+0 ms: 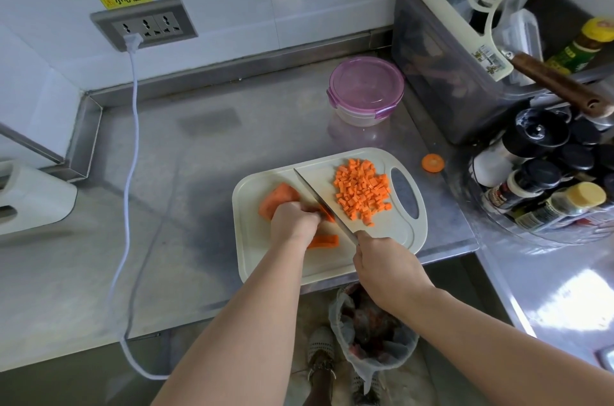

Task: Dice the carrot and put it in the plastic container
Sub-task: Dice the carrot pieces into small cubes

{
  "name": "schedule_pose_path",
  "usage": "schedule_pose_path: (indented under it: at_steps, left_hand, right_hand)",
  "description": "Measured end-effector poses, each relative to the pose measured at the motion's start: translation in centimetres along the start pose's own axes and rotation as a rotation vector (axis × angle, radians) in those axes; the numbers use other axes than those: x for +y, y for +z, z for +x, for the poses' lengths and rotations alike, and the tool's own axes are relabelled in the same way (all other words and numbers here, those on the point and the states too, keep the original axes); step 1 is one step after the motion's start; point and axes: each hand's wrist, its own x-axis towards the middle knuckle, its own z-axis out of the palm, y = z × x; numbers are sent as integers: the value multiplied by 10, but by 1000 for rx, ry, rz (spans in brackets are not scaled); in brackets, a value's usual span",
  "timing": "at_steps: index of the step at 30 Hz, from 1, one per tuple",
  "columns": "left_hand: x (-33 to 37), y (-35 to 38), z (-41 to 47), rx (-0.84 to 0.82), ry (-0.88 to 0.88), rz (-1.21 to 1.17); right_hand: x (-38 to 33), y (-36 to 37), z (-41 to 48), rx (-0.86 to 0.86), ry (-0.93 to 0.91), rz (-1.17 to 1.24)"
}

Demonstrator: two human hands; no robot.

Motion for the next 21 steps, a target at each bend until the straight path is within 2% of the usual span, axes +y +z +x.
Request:
schedule_pose_path:
  at_steps: [7, 10, 15, 21]
  left_hand:
    - [-4, 0, 3, -22, -38, -93]
    - [-4, 0, 1, -6, 4, -32]
    - [-2, 0, -1, 3, 6, -24]
    - [5, -14, -16, -16, 89, -28]
  right_hand:
    - [4, 11, 14, -63, 59, 30]
    - [4, 13, 17, -49, 63, 53]
    - [8, 13, 15, 19, 24, 88]
    - [29, -1, 1, 201, -116, 62]
